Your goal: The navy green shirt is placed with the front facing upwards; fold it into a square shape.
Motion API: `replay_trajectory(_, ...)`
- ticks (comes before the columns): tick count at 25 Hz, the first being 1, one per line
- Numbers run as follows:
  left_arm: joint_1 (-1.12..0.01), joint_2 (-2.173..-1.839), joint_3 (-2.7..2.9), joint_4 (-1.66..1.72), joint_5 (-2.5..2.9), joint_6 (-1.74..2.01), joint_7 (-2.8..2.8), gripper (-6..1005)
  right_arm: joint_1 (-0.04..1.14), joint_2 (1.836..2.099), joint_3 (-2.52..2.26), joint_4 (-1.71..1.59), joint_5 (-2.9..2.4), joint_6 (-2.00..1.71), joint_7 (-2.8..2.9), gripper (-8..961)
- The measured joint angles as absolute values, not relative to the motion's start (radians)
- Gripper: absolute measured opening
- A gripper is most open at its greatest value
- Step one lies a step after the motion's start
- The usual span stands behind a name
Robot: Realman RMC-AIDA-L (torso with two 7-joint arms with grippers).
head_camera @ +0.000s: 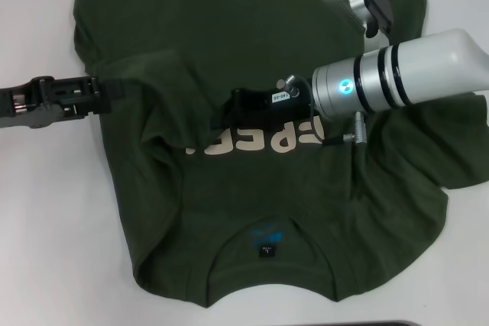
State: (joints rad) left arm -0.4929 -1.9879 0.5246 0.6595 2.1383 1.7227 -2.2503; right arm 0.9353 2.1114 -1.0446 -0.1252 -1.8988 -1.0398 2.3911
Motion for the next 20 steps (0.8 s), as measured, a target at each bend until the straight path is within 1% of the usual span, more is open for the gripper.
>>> replay_trajectory(7, -0.495, -1.989, 0.525, 0.66, 2.138, 1.723, -2.25, 688, 0.904, 2.104, -1.037, -0.152, -1.884, -1.065, 2.39, 11)
replay_trajectory(20, -0.501, -1.992, 0.525, 0.66, 2.138, 1.721, -2.253, 688, 0.793, 2.096, -1.035, -0.291, -1.861, -1.132, 2.441, 12)
